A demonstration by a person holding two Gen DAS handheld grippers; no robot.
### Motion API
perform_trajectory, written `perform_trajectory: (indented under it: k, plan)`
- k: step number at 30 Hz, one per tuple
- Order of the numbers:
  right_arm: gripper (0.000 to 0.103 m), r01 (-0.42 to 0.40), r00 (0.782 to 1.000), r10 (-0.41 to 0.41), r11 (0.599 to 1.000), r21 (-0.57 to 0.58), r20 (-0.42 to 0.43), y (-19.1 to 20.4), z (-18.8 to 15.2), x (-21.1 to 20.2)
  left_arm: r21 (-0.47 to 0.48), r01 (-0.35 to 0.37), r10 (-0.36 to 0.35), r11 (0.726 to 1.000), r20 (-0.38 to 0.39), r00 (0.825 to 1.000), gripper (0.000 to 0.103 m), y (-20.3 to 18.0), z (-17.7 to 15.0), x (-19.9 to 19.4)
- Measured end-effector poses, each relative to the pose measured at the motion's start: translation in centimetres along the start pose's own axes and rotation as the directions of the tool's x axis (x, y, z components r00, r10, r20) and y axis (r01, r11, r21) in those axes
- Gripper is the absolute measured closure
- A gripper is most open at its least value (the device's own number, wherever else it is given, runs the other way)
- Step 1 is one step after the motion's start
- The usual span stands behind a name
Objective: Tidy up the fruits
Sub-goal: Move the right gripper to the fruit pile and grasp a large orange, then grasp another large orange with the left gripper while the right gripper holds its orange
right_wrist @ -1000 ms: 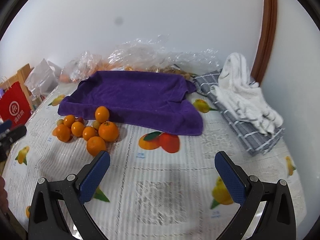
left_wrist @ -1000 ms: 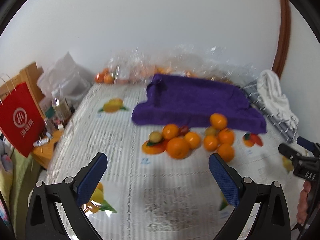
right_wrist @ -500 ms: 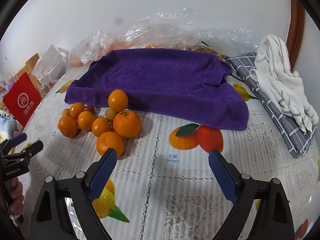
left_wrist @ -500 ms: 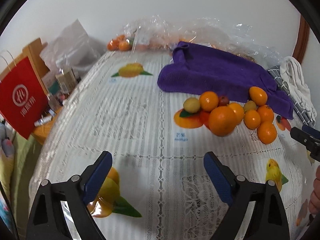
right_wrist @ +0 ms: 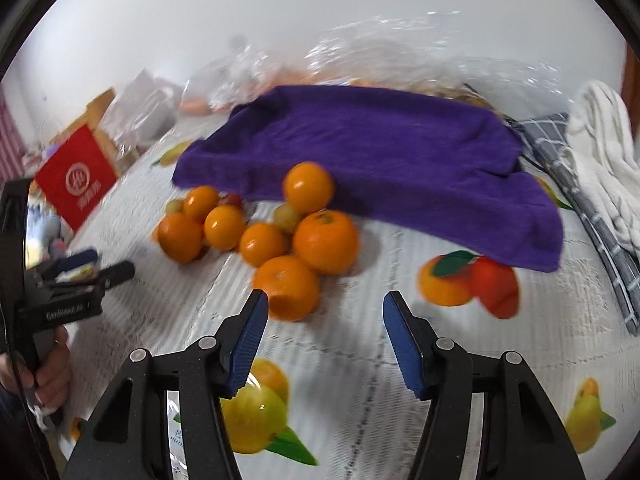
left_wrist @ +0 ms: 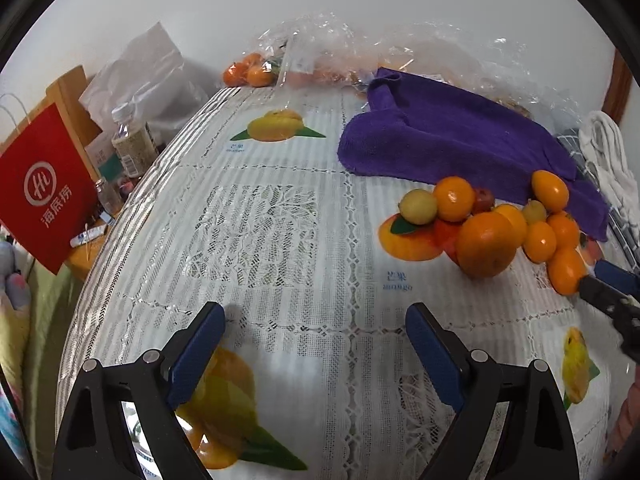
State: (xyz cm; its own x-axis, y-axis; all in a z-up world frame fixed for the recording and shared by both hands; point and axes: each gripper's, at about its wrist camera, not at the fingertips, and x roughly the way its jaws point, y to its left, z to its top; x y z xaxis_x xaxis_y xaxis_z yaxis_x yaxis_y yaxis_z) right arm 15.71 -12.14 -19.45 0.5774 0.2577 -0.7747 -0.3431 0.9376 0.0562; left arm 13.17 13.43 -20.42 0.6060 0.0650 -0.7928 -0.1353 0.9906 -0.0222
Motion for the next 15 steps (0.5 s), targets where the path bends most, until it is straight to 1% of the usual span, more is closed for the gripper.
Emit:
perform_trajectory:
  k: [1,4,7,8,9,11,13,15]
  plan:
    - [0.043,0.000,1.000,0.000,1.000,-0.006,-0.004,0.3,0.1,0.3,-0.005,0.012,-0.012,1.000,0.002,1.000,0.012,0.1,0.0,0.0]
    - [0.043,-0.035,0.999,0.035,0.999,-0.004,-0.016,0.9,0.5,0.9,-0.019,0.048,-0.048,0.999,0.003,0.999,0.012,0.8,0.1,-0.2]
    - [0.043,-0.049,0.998,0.049,0.999,0.007,-0.029,1.1,1.0,1.8,-0.040,0.068,-0.068,0.997,-0.002,0.998,0.012,1.1,0.2,-0.4]
    - [0.045,-0.051,0.998,0.052,0.999,0.013,-0.038,1.2,1.1,2.2,-0.041,0.080,-0.080,0.996,-0.001,0.997,0.012,1.0,0.3,-0.4]
    - [0.052,-0.056,0.997,0.057,0.998,0.013,-0.048,1.3,1.1,2.6,-0.041,0.090,-0.090,0.995,0.000,0.996,0.012,1.0,0.3,-0.4]
    - [0.062,-0.047,0.998,0.047,0.999,-0.007,-0.035,1.6,1.1,2.7,-0.046,0.124,-0.124,0.991,-0.002,0.992,0.012,0.6,0.6,-0.2]
    - [0.064,-0.061,0.997,0.061,0.998,0.000,-0.043,1.4,1.0,2.5,-0.047,0.159,-0.160,0.986,-0.016,0.987,0.016,-0.1,0.8,-0.2]
    - [0.064,-0.077,0.996,0.078,0.997,0.017,-0.054,1.1,1.0,2.1,-0.027,0.182,-0.182,0.983,0.001,0.983,0.016,-0.9,1.1,-0.6]
